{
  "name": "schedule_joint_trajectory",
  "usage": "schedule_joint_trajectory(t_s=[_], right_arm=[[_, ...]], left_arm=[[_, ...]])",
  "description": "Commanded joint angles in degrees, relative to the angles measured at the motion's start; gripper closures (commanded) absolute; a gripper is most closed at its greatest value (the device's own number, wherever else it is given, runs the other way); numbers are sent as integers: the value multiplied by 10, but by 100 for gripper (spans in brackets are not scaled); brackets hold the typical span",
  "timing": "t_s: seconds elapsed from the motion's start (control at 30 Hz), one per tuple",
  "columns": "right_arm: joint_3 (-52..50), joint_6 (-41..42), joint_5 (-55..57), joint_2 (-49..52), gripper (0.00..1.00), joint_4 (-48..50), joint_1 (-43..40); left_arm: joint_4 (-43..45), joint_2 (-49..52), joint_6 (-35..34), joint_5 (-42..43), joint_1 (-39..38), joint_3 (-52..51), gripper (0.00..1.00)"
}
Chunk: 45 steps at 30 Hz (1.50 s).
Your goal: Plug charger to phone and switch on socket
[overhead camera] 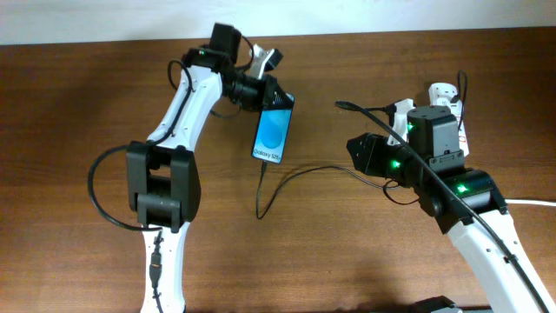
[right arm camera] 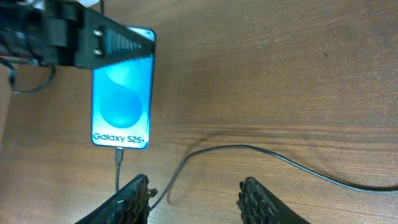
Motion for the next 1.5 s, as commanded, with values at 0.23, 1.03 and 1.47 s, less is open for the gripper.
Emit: schedule_joint_trajectory(t_s=[0.23,1.03,1.47], right_arm=[[8,-5,1,0,50,-4,-3],[8,-5,2,0,52,-3,-3],[8,-5,5,0,52,-1,-3]], left_arm=[[87,-23,-162,-164,0,-79,100],[72,-4,-162,-258,0,-89,96],[41,-4,-162,-315,-1,-89,78]])
